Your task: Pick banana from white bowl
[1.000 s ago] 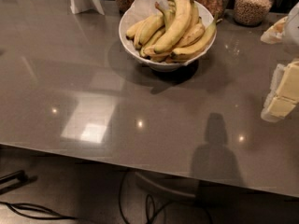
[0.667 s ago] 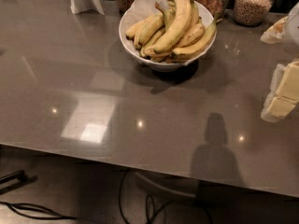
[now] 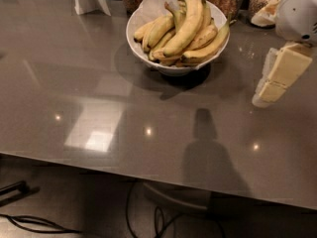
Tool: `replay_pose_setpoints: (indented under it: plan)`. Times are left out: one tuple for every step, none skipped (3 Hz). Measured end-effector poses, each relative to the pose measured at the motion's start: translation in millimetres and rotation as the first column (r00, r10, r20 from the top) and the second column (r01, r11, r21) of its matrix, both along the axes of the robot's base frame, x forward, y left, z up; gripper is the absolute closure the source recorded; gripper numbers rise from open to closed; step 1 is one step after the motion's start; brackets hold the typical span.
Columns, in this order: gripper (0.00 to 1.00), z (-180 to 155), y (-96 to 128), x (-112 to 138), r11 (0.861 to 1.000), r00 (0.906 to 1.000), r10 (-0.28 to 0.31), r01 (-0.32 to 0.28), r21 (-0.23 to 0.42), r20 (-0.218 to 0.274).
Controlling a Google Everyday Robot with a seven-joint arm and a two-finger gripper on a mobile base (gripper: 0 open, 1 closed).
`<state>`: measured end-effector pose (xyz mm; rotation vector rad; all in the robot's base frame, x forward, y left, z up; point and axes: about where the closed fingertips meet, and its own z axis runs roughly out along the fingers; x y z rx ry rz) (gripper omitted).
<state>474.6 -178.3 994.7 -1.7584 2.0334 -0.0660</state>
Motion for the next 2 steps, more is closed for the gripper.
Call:
replay_pose_setpoints:
  plan:
    - [0.00, 11.0, 20.3, 27.6, 0.998, 0.9968, 0.063, -0.064, 0.022, 0.049]
    - [0.00, 19.7, 42.4, 70.7, 0.987, 0.9817, 0.162, -0.162, -0.004, 0.101]
